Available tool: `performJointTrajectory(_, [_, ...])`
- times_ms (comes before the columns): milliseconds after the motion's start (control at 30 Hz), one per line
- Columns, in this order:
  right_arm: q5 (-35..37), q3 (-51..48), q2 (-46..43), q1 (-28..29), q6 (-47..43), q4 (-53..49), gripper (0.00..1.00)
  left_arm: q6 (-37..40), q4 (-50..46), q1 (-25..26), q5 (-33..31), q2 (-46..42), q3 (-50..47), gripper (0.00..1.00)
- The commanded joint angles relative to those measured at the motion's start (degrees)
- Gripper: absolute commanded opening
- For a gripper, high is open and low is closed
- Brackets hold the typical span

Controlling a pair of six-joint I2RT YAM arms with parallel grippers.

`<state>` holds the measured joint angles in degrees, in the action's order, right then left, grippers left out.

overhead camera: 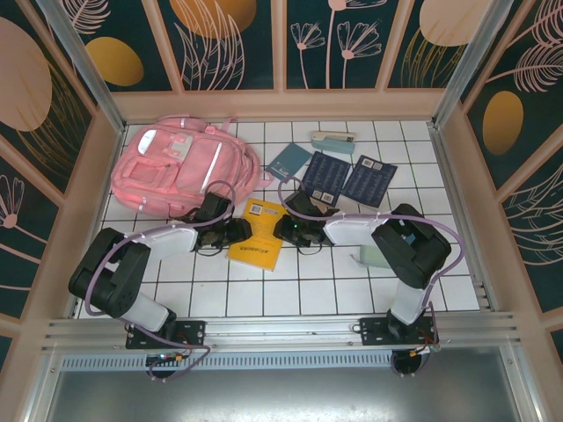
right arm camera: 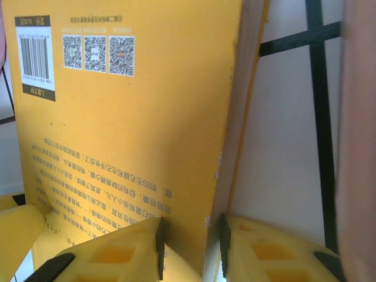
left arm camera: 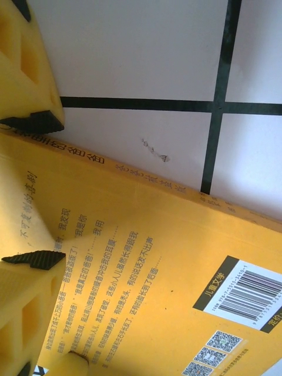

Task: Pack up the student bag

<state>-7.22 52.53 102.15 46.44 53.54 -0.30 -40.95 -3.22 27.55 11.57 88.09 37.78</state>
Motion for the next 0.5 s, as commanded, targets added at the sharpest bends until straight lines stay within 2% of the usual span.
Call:
performJointTrajectory(0, [-4.3,-2.1,1.8,0.3,-0.3,2.5,0.30,-1.4,5.2,1.0,11.1,2.9,-2.1,0.56])
performJointTrajectory(100, [-5.3,-2.5,1.4,0.3,-0.5,4.6,0.29,-5.2,12.5,1.0,19.3,0.2,-4.1,0.54])
performJointTrajectory(200, [-5.3,-3.0,0.7,0.2,-0.6,5.5,0.29,-9.1,18.6,1.0,23.9,-3.2,-5.7,0.54])
performJointTrajectory(367, [-5.3,-3.9,0.1,-0.2,-0.4,5.9,0.29,-16.0,28.8,1.0,29.1,-6.9,-8.1,0.54])
performJointTrajectory(467, [-5.2,-4.0,-0.2,-0.2,-0.4,6.0,0.29,-17.0,30.3,1.0,29.3,-8.2,-8.3,0.53])
